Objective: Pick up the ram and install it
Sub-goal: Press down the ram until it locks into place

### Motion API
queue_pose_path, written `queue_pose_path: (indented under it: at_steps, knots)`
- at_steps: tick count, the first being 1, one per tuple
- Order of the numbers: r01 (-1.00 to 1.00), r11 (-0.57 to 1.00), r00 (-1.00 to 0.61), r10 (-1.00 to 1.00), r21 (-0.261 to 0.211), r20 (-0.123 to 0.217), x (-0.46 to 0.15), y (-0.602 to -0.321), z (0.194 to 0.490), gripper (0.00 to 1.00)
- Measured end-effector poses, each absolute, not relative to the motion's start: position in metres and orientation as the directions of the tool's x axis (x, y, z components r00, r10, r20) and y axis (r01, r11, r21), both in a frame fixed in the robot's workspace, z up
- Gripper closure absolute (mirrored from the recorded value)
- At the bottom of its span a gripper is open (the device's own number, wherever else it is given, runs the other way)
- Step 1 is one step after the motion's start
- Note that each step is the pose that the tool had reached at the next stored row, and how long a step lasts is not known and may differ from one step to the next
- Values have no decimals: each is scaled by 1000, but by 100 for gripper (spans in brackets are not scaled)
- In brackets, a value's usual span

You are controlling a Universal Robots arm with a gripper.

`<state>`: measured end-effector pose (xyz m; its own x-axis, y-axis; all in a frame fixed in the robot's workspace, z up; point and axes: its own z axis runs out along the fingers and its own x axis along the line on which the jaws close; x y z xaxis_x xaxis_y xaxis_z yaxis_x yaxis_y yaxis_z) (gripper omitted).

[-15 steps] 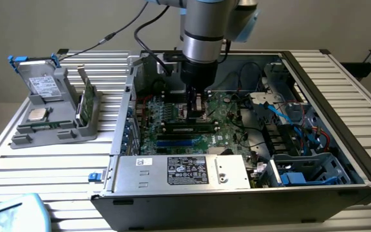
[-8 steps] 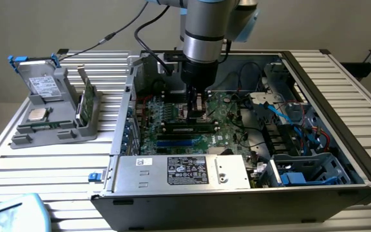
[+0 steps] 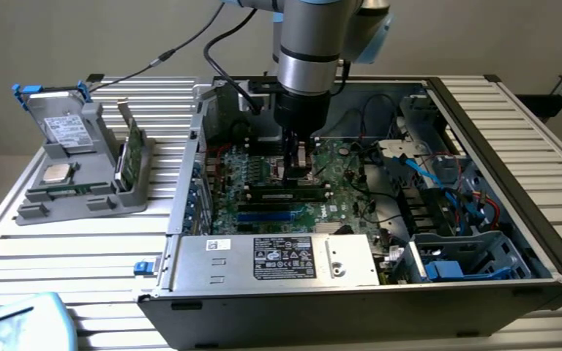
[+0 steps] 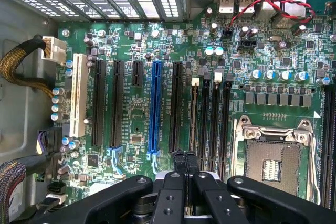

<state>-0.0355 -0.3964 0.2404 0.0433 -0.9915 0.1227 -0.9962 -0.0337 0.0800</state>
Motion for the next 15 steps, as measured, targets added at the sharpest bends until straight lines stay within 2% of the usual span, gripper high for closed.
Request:
queue_pose_path:
  at_steps: [15]
  knots:
    - [-986, 144, -133, -983, 79, 123, -35, -396, 247, 89]
